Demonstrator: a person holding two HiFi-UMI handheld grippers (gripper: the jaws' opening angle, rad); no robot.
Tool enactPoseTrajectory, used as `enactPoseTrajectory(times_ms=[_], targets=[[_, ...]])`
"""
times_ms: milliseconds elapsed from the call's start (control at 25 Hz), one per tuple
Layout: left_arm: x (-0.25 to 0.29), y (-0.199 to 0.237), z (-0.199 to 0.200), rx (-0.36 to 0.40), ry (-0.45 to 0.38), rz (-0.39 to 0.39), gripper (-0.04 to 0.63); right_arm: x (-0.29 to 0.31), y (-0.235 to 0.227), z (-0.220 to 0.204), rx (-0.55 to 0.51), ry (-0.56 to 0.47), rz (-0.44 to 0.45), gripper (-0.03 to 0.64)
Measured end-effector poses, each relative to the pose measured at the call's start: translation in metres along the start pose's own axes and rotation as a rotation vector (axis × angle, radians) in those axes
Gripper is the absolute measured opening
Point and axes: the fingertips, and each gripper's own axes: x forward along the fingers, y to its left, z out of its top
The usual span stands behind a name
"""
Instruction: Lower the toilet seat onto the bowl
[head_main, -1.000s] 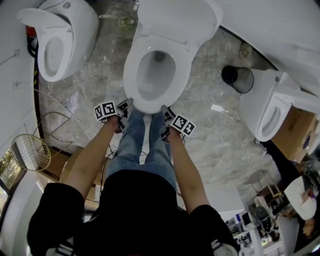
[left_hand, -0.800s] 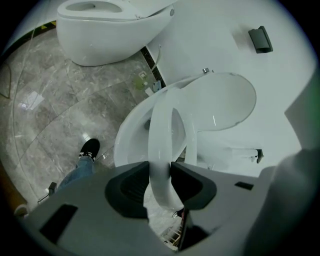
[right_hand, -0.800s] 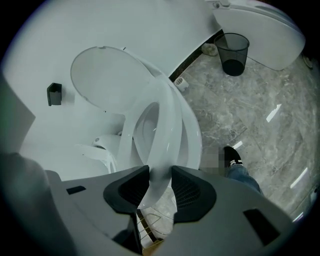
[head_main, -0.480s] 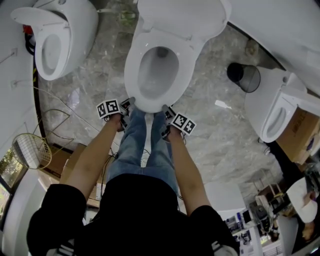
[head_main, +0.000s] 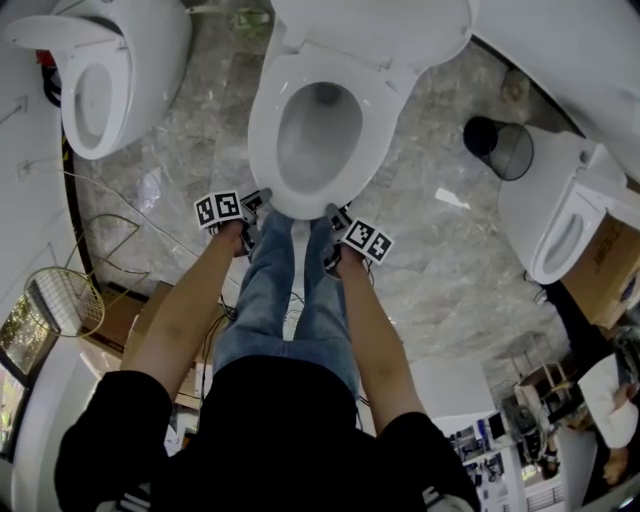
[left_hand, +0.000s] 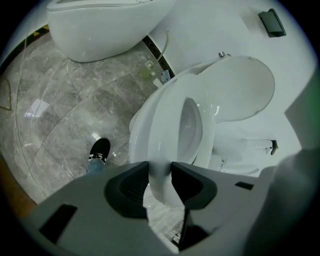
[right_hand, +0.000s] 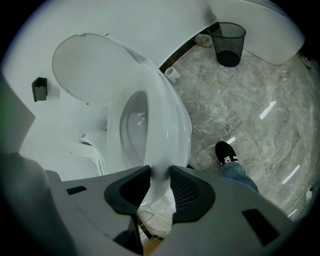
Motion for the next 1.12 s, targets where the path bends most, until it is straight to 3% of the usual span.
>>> enactPoseTrajectory(times_ms=[400, 560, 640, 720, 840, 920, 1000, 1120], targets=[[0.017, 0.014, 0.003, -0.018, 0.007, 0.061, 0.129, 0.017, -0.015, 0.003, -0.048, 0.028, -0.045, 0.138], [0.002, 0.012, 0.007, 0.012, 0.012, 0.129, 0.092, 0.003, -0.001, 0.019, -0.243, -0.009, -0.129, 0.123], [-0.017, -0.001, 0.009, 0.043, -0.007, 0.13, 0.089, -0.017, 0.024, 0.027, -0.343, -0.048, -0.123, 0.109], [-0.043, -0.029, 0.015, 0.154, -0.022, 0.115, 0.062, -0.045, 0.063, 0.036, -0.443, -0.107, -0.081, 0.075], [-0.092, -0.094, 0.02, 0.456, -0.057, 0.087, 0.024, -0.105, 0.13, 0.049, -0.611, -0.217, -0.013, 0.032], [-0.13, -0.143, 0.024, 0.625, -0.126, 0.063, 0.011, -0.151, 0.174, 0.056, -0.706, -0.297, 0.024, 0.026], [-0.169, -0.194, 0.028, 0.723, -0.232, 0.02, 0.006, -0.195, 0.214, 0.063, -0.783, -0.378, 0.057, 0.023], [-0.222, -0.27, 0.036, 0.791, -0.4, -0.069, 0.006, -0.257, 0.266, 0.078, -0.872, -0.503, 0.101, 0.02]])
